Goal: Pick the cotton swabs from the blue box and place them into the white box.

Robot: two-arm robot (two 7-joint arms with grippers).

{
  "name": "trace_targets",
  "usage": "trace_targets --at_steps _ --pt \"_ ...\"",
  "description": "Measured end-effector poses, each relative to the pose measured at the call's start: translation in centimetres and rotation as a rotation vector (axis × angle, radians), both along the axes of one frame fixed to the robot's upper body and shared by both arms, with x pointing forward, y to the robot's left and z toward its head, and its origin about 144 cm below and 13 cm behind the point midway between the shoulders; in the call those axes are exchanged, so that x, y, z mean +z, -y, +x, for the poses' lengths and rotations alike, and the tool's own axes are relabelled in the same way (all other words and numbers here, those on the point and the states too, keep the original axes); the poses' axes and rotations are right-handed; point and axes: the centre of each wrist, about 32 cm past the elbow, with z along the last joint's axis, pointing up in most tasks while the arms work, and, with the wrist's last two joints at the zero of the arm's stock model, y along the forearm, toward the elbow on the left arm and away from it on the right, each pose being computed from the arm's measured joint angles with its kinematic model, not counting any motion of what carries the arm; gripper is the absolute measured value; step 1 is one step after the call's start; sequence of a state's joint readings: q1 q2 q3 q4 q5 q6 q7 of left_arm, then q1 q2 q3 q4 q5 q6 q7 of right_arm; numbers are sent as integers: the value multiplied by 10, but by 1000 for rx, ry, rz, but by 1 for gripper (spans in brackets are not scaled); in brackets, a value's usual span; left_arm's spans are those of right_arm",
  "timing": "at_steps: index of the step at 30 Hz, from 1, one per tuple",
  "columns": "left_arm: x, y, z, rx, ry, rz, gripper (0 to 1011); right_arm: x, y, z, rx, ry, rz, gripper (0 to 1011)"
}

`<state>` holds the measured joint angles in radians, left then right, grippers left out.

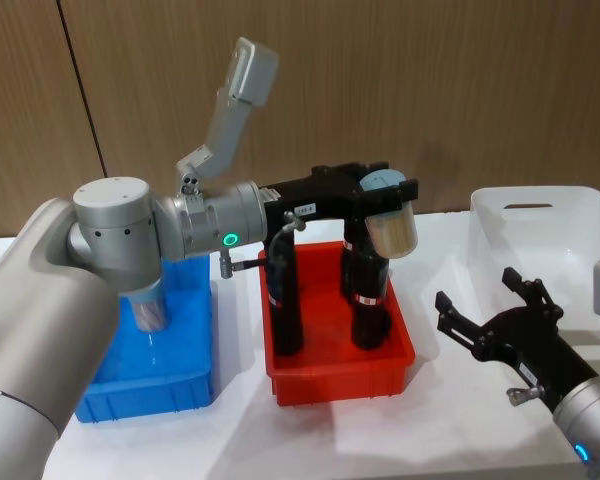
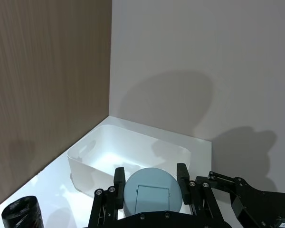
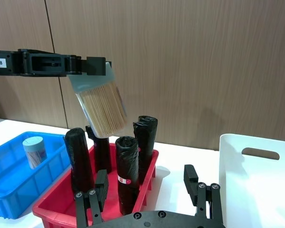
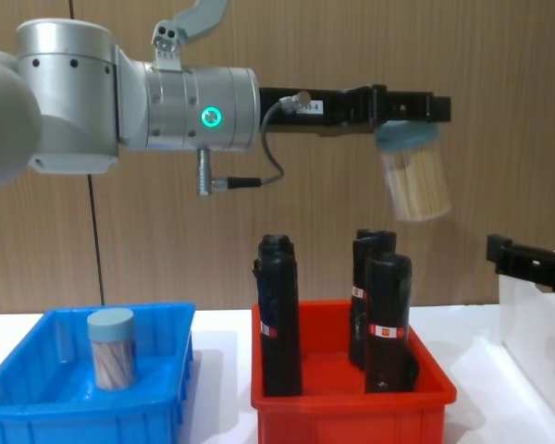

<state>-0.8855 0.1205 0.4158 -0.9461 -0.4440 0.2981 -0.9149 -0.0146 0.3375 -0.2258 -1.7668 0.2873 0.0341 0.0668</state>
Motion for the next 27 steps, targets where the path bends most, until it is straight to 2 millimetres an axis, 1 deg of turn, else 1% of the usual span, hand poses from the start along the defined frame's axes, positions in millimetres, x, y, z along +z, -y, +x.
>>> trace_targets --at_steps 6,13,27 --pt "2 3 2 -10 -2 8 669 2 0 1 3 -1 -10 1002" --pt "4 5 3 -16 -3 14 669 11 -2 6 22 -15 -52 1002" --pt "5 6 4 -21 -5 19 669 32 -4 31 89 -79 -128 1002"
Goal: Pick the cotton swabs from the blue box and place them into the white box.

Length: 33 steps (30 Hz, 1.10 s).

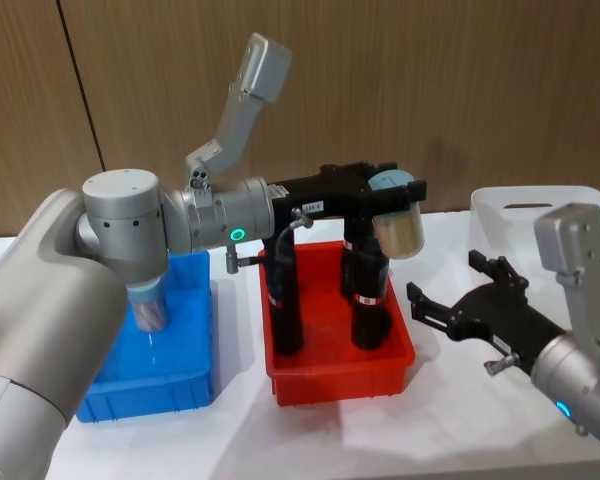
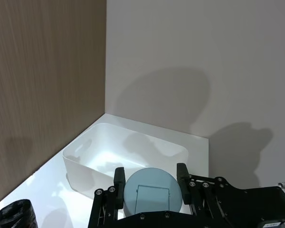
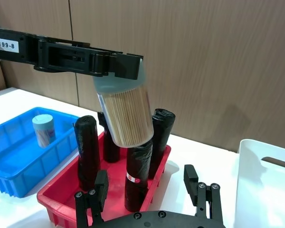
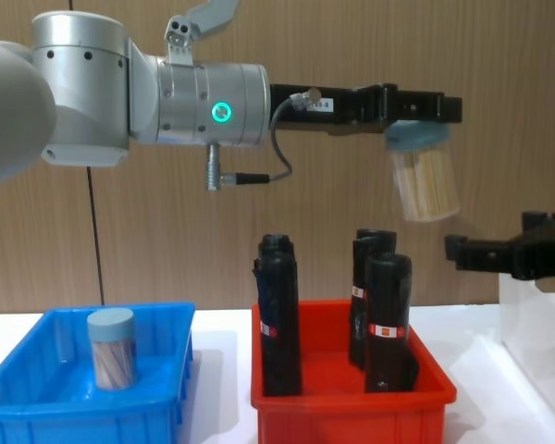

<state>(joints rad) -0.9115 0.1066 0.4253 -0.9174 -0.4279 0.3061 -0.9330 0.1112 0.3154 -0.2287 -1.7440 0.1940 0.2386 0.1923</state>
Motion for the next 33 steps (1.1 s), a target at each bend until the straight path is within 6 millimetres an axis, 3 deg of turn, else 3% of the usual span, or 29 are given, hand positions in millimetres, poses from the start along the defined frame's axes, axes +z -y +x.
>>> trace_targets --at_steps 15,33 --pt "0 1 0 -2 0 2 669 17 -2 28 30 -46 -22 1002" --pt "1 1 0 -2 0 2 669 28 -4 41 47 -56 -8 1001"
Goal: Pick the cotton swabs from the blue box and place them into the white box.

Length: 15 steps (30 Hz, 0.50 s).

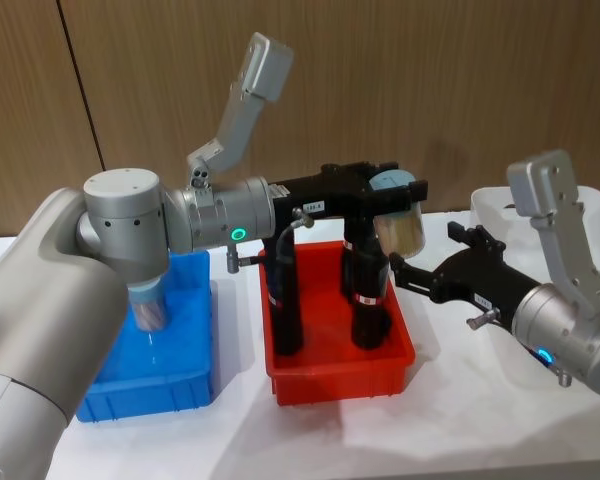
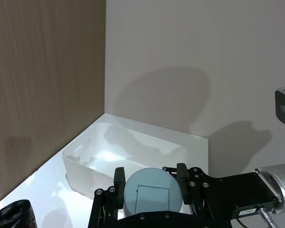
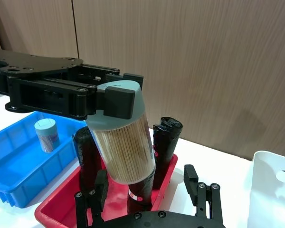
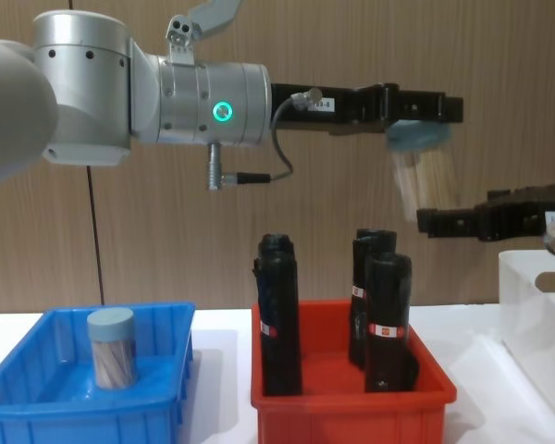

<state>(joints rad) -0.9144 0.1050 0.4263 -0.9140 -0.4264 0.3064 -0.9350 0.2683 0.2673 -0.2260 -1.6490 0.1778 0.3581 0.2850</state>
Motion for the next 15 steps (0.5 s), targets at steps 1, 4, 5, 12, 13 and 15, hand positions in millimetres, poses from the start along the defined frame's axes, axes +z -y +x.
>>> trace_targets --at_steps 1,4,5,12,13,15 --pt "0 0 0 0 0 0 669 0 0 0 1 0 1 1002" --pt "0 0 0 0 0 0 669 2 0 1 7 -3 7 1002" --pt "0 0 0 0 0 0 669 2 -1 2 8 -3 9 1002" --pt "0 0 0 0 0 0 669 5 -3 4 19 -5 19 1002" --pt "0 0 0 0 0 0 669 5 -3 4 20 -5 19 1002" --pt "0 0 0 0 0 0 669 6 -4 5 22 -6 21 1002"
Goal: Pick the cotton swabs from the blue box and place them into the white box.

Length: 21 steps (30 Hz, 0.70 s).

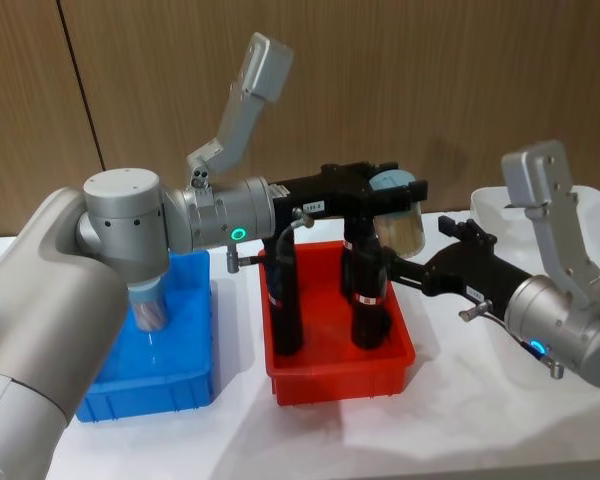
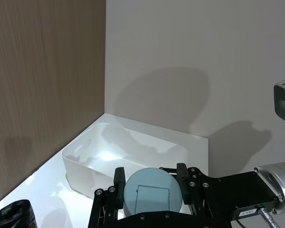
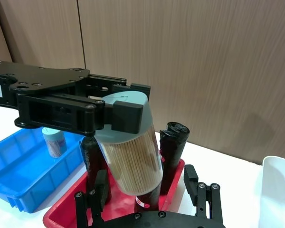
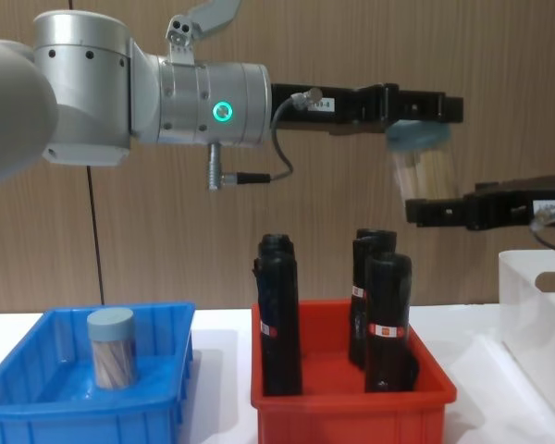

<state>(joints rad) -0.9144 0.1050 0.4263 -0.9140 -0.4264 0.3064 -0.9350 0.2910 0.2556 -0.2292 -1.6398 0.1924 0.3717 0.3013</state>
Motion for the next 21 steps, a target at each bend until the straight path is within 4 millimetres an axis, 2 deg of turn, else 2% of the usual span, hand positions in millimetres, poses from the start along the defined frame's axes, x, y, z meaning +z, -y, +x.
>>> trace_targets --at_steps 15,21 --pt "0 0 0 0 0 0 669 3 -7 8 15 0 4 994" --pt "0 0 0 0 0 0 669 3 -8 11 19 4 7 849"
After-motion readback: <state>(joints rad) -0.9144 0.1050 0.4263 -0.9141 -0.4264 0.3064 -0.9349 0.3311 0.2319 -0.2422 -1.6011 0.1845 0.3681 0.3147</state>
